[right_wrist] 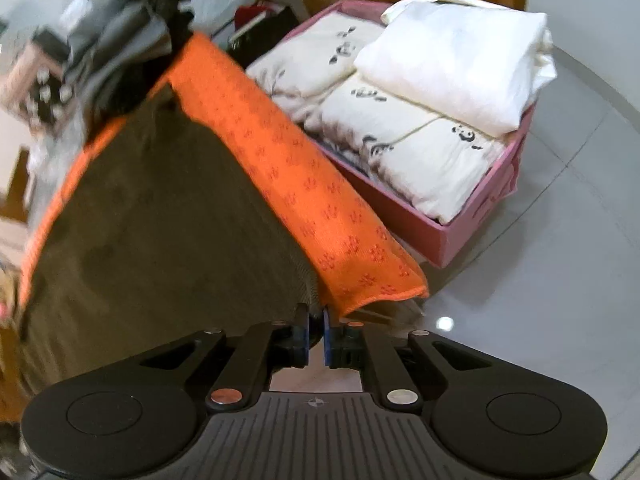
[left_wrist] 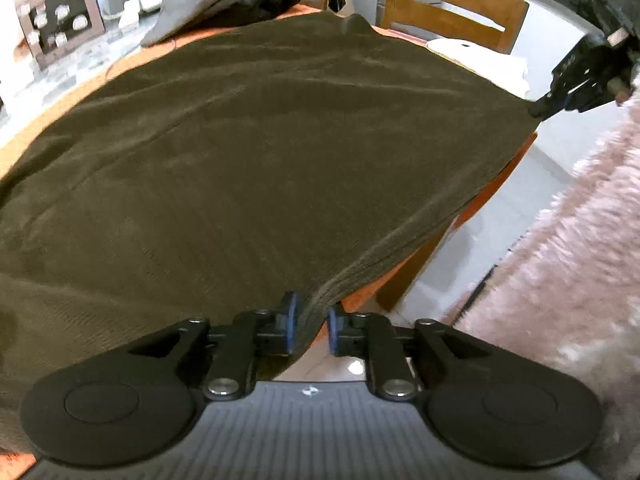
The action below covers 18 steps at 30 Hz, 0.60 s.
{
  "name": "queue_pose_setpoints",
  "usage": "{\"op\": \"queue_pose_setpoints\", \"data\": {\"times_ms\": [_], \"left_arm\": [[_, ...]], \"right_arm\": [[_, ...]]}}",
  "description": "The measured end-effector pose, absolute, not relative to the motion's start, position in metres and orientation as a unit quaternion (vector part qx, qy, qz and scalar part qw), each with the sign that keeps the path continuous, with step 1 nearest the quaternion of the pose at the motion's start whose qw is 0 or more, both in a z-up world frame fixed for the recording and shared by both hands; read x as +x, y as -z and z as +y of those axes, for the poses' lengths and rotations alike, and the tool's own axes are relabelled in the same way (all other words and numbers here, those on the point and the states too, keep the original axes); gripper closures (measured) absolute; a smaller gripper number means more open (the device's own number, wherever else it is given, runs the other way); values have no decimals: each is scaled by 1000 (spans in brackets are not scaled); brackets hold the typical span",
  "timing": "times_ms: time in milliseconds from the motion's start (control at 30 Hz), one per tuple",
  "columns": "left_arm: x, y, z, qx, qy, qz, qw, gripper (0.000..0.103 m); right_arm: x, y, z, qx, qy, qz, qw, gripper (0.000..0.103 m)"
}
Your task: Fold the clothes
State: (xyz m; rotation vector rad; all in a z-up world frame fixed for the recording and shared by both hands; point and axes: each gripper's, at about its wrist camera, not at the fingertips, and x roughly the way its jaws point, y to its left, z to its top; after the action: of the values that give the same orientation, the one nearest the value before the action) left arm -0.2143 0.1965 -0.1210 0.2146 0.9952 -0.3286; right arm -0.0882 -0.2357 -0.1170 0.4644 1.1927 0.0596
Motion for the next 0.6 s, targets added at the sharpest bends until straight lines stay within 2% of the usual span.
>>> {"op": "queue_pose_setpoints", "data": {"times_ms": [100, 133, 200, 367, 600], "left_arm": [[-214, 110, 206, 69, 152, 488, 857, 70], [-215, 103, 210, 54, 146, 489, 858, 70], [-218, 89, 216, 26, 122, 486, 865, 69], [-200, 52, 226, -38, 48, 468, 882, 61], [-129, 31, 219, -56, -54, 454, 888, 61]], "right_arm": [[-83, 105, -232, 162, -34, 556, 815, 84], [-78, 96, -230, 135, -44, 552, 822, 74], [-69, 77, -227, 82, -65, 542, 834, 68], [-24, 42, -218, 25, -133, 515, 847, 68], [65, 41, -199, 20, -222, 506, 833, 67]]}}
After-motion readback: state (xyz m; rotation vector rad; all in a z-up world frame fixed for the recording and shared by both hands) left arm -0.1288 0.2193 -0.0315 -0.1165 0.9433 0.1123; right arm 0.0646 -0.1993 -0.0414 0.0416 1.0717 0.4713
